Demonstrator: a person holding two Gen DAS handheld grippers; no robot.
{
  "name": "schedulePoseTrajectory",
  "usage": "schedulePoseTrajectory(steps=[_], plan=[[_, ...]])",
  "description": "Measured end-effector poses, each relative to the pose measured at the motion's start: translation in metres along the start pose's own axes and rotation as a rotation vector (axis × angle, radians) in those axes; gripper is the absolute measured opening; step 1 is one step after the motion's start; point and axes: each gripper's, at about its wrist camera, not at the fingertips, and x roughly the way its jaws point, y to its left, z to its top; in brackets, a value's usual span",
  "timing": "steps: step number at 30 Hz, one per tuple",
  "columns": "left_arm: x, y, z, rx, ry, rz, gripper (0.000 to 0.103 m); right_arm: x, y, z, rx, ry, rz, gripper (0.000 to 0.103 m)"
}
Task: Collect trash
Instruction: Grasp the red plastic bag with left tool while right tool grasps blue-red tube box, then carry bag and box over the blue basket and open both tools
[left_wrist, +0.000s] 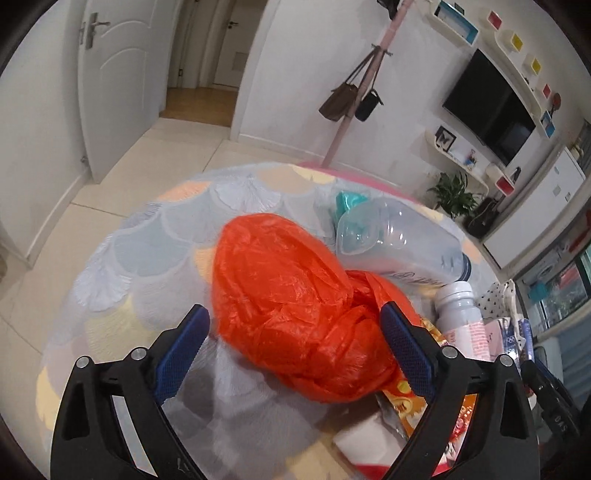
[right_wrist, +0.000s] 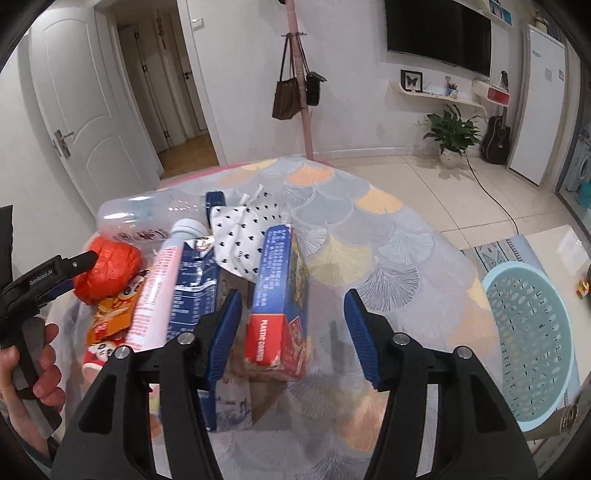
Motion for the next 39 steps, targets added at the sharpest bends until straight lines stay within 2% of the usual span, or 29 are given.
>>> schedulePoseTrajectory(steps=[3,4,5,7,8,9,12,15,23,28,33,39], plan=[[0.008,0.002,0.002,-0.01,0.022,0.019,0.09,0.011,-0.001,-0.001,-0.005,0.031,-0.007,0.033],[0.009,0.002,0.002,-0.01,0.027,0.017,0.09,0.013,-0.001,-0.002,-0.005,0.039,-0.012,0.031],[0.01,0.002,0.002,-0.009,0.03,0.014,0.087,0.015,-0.002,-0.004,-0.002,0.046,-0.012,0.027],[0.007,0.001,0.001,0.006,0.035,0.007,0.076,0.015,-0.005,-0.007,0.004,0.047,-0.005,0.019],[0.007,0.0,0.001,0.015,0.039,0.004,0.068,0.014,-0.006,-0.008,0.003,0.043,-0.005,0.015],[0.005,-0.003,0.0,0.026,0.043,0.001,0.058,0.012,-0.006,-0.009,-0.001,0.035,-0.011,0.015],[-0.001,-0.009,-0.002,0.052,0.029,-0.004,0.04,0.0,-0.007,-0.013,-0.01,-0.002,-0.021,0.015],[-0.013,-0.015,-0.004,0.073,0.004,-0.009,0.03,-0.016,-0.011,-0.018,-0.005,-0.047,-0.034,0.015],[-0.071,-0.058,-0.008,0.154,-0.123,-0.062,0.028,-0.062,-0.042,-0.02,0.061,-0.147,-0.028,0.015],[-0.107,-0.108,-0.007,0.229,-0.199,-0.129,0.028,-0.086,-0.07,-0.018,0.108,-0.206,-0.031,0.015],[-0.13,-0.171,-0.021,0.305,-0.25,-0.206,0.028,-0.104,-0.099,-0.024,0.145,-0.25,-0.045,0.015],[-0.126,-0.255,-0.047,0.41,-0.215,-0.311,0.028,-0.117,-0.16,-0.042,0.253,-0.262,-0.066,0.015]])
